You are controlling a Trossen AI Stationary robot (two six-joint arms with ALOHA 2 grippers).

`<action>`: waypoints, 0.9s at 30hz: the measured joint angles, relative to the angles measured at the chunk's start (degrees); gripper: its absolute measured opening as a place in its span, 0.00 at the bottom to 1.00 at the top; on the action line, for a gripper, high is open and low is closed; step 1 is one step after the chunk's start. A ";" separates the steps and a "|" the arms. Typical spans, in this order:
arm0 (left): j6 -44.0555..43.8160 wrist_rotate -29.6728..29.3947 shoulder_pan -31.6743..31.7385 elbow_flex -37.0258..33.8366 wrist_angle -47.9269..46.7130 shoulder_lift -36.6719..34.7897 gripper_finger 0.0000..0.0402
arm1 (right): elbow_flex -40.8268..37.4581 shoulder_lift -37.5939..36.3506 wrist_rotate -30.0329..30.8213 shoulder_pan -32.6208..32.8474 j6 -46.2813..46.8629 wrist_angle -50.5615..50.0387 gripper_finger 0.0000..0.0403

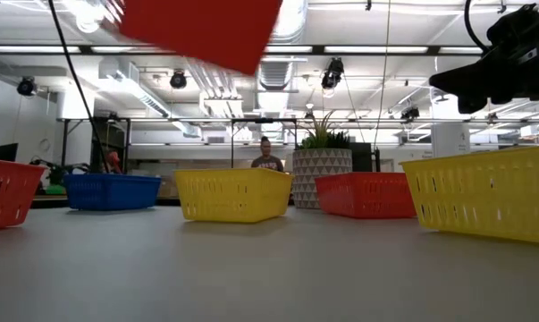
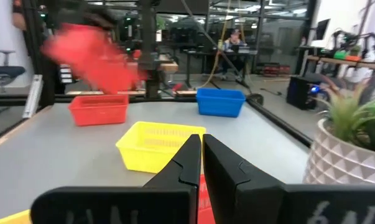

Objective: Stack baskets by color
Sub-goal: Stack the top red bin on top of the bottom red bin

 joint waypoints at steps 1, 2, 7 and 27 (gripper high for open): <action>-2.69 2.46 -2.29 0.76 0.75 0.17 0.00 | 0.00 0.00 0.58 0.01 -0.52 0.04 0.02; -5.69 4.76 -4.63 1.58 0.88 0.45 0.00 | 0.00 0.00 0.97 0.01 -0.62 0.17 0.02; -26.73 10.50 -14.08 3.41 -3.13 1.77 0.00 | 0.00 -0.02 1.42 -0.02 -2.04 2.12 0.02; -53.68 9.57 -14.56 10.30 -44.75 7.06 0.00 | 0.00 -0.02 2.07 -0.02 -1.94 2.71 0.02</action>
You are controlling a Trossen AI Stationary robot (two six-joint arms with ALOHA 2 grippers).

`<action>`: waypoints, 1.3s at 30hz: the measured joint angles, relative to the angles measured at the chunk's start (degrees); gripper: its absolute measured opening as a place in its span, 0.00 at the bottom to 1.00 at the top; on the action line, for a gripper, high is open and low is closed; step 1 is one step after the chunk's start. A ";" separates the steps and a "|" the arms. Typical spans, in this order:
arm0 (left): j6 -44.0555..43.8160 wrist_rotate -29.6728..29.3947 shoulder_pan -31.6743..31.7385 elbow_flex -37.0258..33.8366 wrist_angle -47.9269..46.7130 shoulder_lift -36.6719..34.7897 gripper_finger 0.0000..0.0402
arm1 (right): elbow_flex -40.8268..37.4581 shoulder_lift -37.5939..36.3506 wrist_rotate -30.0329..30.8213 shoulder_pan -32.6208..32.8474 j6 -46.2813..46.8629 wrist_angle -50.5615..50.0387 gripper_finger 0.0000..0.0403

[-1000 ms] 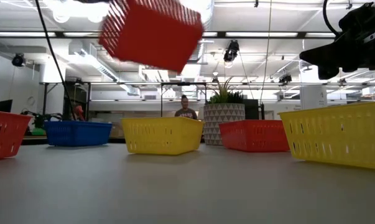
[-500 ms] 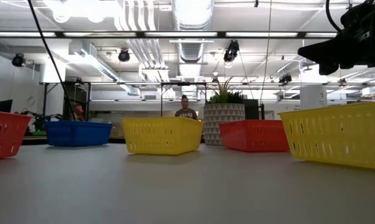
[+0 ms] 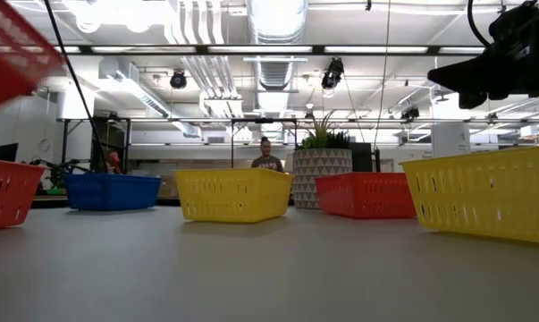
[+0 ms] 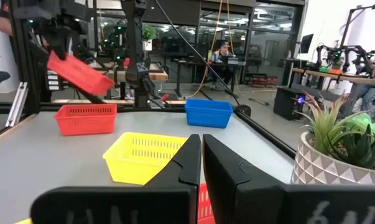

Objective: Stack baskets by color
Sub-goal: Stack the top red bin on top of the bottom red bin

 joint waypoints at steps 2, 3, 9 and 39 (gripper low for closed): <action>1.44 0.71 1.28 -0.38 -0.10 2.28 0.00 | -0.01 0.00 0.30 0.00 0.00 -0.04 0.02; 2.05 1.91 1.78 -0.66 -0.29 3.49 0.00 | 0.00 0.00 0.29 0.00 0.00 -0.12 0.02; 2.91 4.37 3.17 -0.85 -0.22 9.84 0.00 | -0.01 0.07 0.31 0.02 0.00 -0.25 0.02; 1.33 4.29 4.73 -7.08 0.87 14.60 0.15 | -0.01 0.09 0.33 0.00 -0.01 -0.18 0.02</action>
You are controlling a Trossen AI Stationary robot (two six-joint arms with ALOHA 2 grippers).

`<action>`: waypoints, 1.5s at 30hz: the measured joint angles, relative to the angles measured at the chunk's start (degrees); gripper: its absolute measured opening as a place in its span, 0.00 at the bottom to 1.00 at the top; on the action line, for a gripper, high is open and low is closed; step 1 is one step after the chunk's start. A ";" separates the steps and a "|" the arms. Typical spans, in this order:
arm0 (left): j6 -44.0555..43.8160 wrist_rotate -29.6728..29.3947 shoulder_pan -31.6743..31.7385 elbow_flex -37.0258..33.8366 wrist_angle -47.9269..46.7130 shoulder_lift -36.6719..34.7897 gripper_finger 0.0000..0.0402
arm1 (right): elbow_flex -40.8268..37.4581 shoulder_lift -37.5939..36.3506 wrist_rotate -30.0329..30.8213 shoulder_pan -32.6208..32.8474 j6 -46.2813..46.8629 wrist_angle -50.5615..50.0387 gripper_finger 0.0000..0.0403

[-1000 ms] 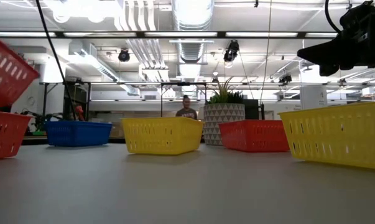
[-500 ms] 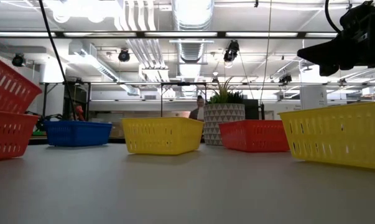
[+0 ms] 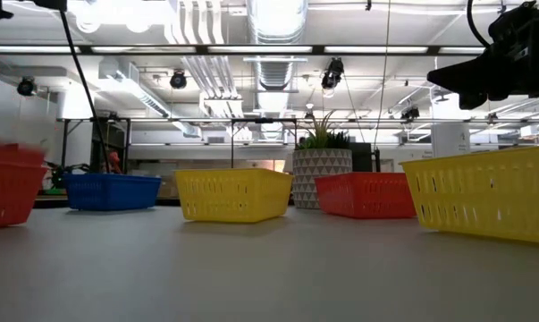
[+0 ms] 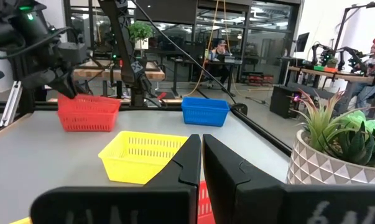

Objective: Stack baskets by color
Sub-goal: Stack the top red bin on top of the bottom red bin, then stack the top yellow bin on top of the bottom left yellow bin

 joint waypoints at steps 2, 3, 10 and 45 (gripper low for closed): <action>0.00 -0.02 0.02 -0.13 0.14 0.00 0.19 | -0.01 0.00 0.00 0.00 0.01 0.01 0.02; 0.00 0.00 0.02 -0.13 0.32 0.00 0.21 | 0.01 0.00 0.00 0.02 0.01 0.01 0.02; 5.28 -4.83 0.01 1.93 1.38 -0.09 0.25 | 0.01 -0.01 0.00 0.02 0.05 -0.01 0.02; 123.73 -33.09 12.67 -13.42 64.98 -9.75 0.01 | 0.00 0.20 0.05 0.02 0.86 0.00 0.02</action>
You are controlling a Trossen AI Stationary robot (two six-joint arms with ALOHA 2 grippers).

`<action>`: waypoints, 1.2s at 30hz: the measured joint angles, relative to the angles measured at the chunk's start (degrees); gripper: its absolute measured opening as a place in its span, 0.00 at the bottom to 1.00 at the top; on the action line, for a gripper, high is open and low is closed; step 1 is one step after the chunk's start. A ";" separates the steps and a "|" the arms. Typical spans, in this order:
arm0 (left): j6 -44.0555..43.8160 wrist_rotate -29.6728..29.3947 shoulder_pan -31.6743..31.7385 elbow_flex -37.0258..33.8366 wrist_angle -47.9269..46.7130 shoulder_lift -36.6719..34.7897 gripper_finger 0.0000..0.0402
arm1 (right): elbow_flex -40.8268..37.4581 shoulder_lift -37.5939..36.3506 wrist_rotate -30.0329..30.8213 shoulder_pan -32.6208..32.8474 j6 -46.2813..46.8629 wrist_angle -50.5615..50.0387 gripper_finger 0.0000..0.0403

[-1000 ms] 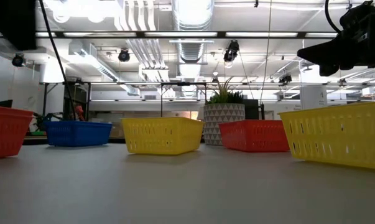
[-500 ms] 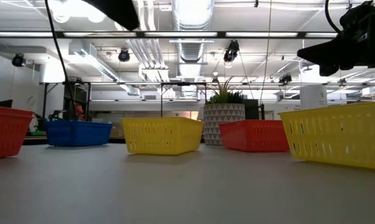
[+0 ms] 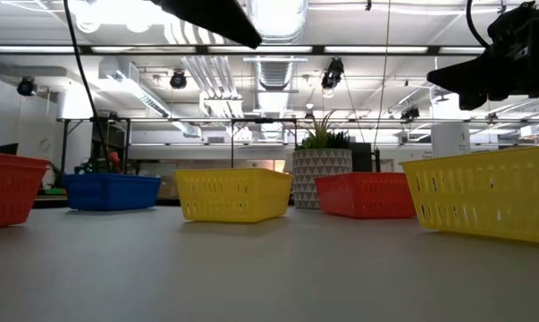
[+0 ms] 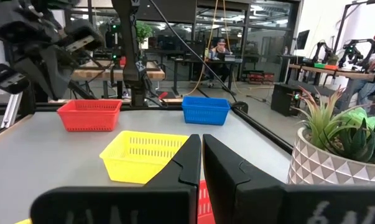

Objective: Stack baskets by color
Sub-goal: Stack the top yellow bin on top of the bottom left yellow bin

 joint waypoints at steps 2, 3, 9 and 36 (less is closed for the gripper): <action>5.14 1.70 0.58 -3.13 6.15 -2.49 0.00 | 0.00 0.22 0.01 0.01 0.54 0.01 0.02; 7.77 2.86 0.92 -4.95 10.21 -3.97 0.00 | 0.01 0.47 -0.03 0.01 0.82 0.05 0.02; 21.63 9.39 1.82 -16.90 31.02 -12.77 0.00 | 0.01 2.81 -0.07 0.08 4.93 0.31 0.02; 34.02 9.42 2.33 -38.68 59.61 -35.02 0.00 | 10.03 40.87 0.99 2.41 3.59 26.96 0.02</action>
